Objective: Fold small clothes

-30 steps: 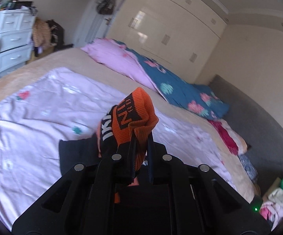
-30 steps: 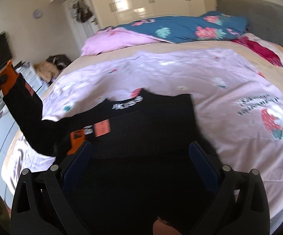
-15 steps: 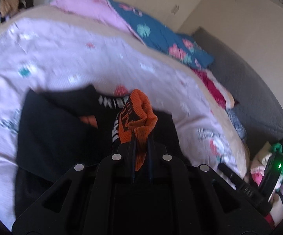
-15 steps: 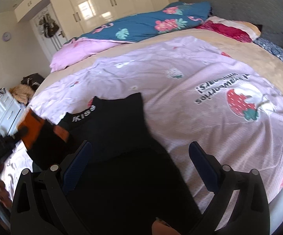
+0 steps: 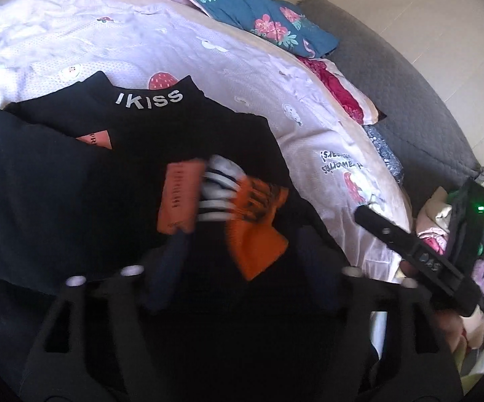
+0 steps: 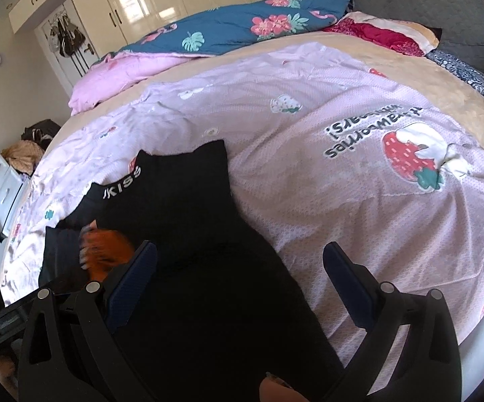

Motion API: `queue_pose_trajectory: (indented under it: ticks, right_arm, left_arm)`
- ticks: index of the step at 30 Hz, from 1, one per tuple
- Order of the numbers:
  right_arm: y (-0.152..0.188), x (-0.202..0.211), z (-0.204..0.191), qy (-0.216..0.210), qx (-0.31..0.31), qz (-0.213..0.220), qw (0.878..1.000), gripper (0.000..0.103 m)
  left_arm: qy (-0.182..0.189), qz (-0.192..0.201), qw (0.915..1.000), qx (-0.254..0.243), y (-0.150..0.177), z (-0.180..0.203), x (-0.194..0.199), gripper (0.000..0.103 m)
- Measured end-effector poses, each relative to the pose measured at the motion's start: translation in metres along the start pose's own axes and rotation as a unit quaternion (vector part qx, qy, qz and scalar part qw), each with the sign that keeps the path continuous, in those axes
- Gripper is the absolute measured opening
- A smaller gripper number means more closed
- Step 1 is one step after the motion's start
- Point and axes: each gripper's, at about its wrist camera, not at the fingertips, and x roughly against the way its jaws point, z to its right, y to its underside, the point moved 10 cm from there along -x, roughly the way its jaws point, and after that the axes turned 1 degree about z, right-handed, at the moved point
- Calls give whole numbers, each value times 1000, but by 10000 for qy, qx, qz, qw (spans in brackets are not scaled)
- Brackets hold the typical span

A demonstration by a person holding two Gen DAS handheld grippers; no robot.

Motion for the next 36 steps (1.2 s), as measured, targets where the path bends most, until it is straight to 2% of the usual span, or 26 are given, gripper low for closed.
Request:
queue_pose_trajectory:
  ticks: [2,4,5,8,10,12,13,14,16,17,18,19,20,21,26,30,36]
  right_arm:
    - [5,-8,-7,-108,21,-111,9999,99]
    - [10,-16,-19,-220,139,-206,9994,99]
    - [12,-21,-26,-272,228,-242,9991,99]
    - [23,-36,-47,-430,436,-436,9972,98]
    - [29,-47,-61,-540,516,-555,9957,96]
    - [34,-55,-69,-572,551,-632,9948,78]
    - [36,-60,-71,-573,524,-639,9949,76]
    - [37,-64,-72,-543,490,-655,9952,73]
    - [40,-72,-70,-455,389,-679,9959,57]
    - [41,-74,-69,-428,359,-658,9963,41]
    - [41,-75,-69,-416,388,-624,9964,30]
    - [41,-74,-69,-373,459,-569,9966,27]
    - [40,-72,-70,-374,551,-502,9965,14]
    - [39,-67,-74,-523,615,-463,9957,8]
    - [19,-36,-96,-880,982,-18,9913,4]
    - [-17,-4,-129,-1244,1511,420,9798,3]
    - [-62,16,-149,-1289,2142,892,9641,3]
  left_arm:
    - [-18,52,10000,41,-2,-3,4,70]
    - [-211,137,9996,118,-6,-16,13,71]
    - [-310,185,9992,168,-8,-24,17,75]
    - [-738,364,9961,319,-15,-50,36,79]
    - [-1232,516,9905,327,-21,-71,51,80]
    - [-1741,693,9819,283,-25,-90,68,83]
    - [-1858,769,9790,322,-27,-97,76,84]
    - [-1891,824,9777,391,-28,-102,83,84]
    - [-1883,944,9759,567,-30,-112,94,84]
    - [-1876,1006,9750,631,-31,-115,100,84]
    - [-1885,1067,9738,690,-31,-120,106,84]
    - [-1901,1109,9728,723,-32,-122,111,84]
    - [-1930,1155,9714,761,-32,-126,115,84]
    - [-1958,1205,9699,805,-33,-130,119,84]
    - [-1964,1358,9658,1011,-35,-142,132,84]
    - [-2017,1430,9632,1052,-38,-147,141,84]
    - [-2048,1548,9612,1006,-45,-144,147,84]
